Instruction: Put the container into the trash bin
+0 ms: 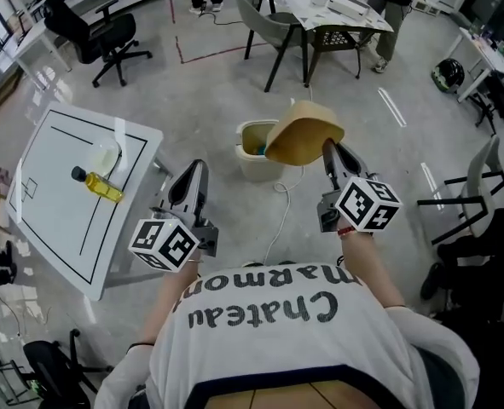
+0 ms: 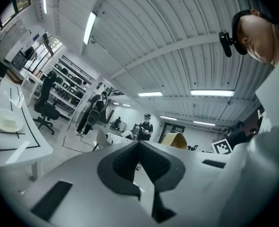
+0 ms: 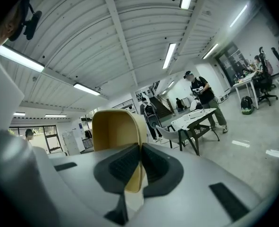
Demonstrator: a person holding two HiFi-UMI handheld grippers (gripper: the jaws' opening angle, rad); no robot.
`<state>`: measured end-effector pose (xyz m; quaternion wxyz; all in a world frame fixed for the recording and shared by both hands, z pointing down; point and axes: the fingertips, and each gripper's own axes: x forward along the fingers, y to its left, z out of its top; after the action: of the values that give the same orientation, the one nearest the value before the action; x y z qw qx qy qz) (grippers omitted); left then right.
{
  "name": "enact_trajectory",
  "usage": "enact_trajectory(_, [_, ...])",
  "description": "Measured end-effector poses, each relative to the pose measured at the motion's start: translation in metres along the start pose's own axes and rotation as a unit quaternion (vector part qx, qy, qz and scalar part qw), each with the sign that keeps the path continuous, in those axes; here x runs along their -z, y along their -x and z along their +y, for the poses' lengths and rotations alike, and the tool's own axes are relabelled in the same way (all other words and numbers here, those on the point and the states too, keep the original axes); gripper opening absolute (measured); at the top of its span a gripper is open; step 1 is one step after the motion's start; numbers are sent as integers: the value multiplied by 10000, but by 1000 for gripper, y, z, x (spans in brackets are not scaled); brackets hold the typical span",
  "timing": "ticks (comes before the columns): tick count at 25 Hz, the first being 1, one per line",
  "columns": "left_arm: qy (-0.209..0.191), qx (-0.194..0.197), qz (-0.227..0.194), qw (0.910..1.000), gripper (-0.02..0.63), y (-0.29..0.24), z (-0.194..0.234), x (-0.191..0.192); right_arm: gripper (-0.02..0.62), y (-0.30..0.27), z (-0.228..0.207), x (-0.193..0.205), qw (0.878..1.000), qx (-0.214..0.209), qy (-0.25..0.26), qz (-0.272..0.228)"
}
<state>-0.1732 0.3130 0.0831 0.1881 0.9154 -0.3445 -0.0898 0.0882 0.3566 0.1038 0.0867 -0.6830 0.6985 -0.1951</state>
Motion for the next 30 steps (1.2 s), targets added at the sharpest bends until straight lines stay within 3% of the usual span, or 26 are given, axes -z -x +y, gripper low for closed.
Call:
enact_trajectory(7, [10, -11, 98, 10000, 23, -7, 30, -1, 38, -19, 12, 12, 9983, 189, 530, 148])
enact_trajectory(14, [-31, -171, 202, 9996, 23, -11, 58, -2, 38, -48, 18, 23, 9997, 119, -61, 199])
enact_trajectory(22, [-87, -150, 361, 9992, 23, -22, 64, 4, 38, -51, 0, 27, 9988, 341, -278, 234])
enact_trajectory(30, [-93, -98, 321, 9994, 23, -29, 64, 6, 38, -52, 2, 32, 9988, 305, -279, 259])
